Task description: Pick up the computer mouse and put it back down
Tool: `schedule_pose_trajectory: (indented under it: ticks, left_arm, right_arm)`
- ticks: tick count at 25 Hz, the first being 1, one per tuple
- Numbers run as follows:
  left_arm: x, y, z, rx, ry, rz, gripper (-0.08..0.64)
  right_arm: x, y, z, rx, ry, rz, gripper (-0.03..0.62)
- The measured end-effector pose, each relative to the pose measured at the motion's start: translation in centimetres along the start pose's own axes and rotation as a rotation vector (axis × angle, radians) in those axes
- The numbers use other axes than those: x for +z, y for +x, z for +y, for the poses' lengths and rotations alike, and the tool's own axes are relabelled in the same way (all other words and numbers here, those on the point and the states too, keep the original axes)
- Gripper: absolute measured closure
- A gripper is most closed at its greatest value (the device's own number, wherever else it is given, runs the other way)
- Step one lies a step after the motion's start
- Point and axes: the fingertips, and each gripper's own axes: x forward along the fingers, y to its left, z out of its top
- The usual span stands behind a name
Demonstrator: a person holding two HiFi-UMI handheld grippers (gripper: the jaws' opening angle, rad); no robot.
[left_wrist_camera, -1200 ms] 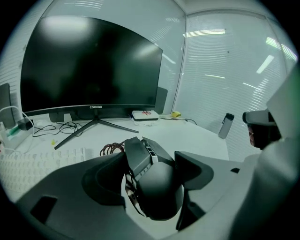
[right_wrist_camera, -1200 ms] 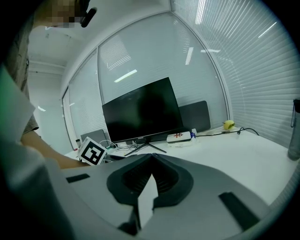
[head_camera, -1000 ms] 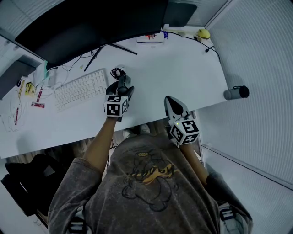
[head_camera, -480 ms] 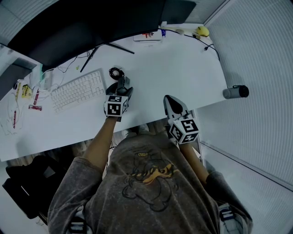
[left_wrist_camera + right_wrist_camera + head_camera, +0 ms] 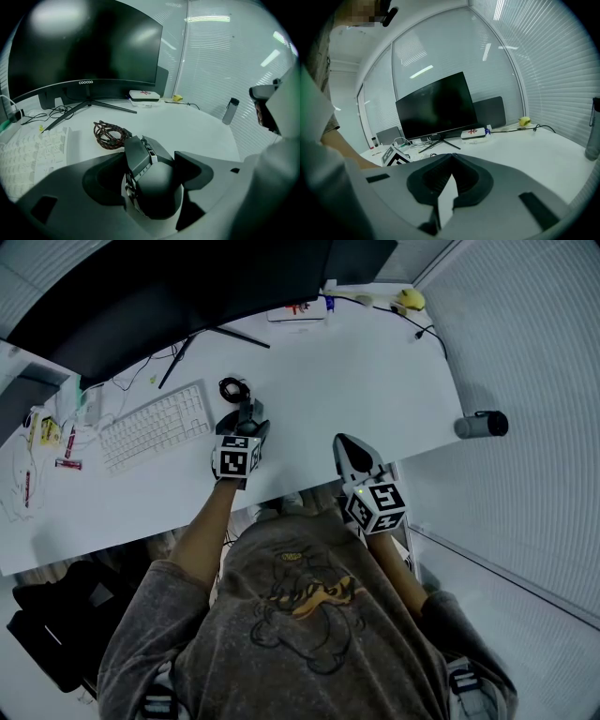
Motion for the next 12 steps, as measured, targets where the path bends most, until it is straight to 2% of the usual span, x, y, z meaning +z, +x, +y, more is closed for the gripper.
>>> schedule_pose_trajectory:
  ticks: [6, 12]
  left_arm:
    - [-0.74, 0.25, 0.29, 0.010, 0.017, 0.034, 0.219]
    - [-0.88, 0.44, 0.16, 0.013, 0.038, 0.027, 0.218]
  right_arm:
    - [-0.04, 0.06, -0.08, 0.003, 0.000, 0.001, 0.586]
    - [0.03, -0.04, -0.02, 0.005, -0.003, 0.001, 0.586]
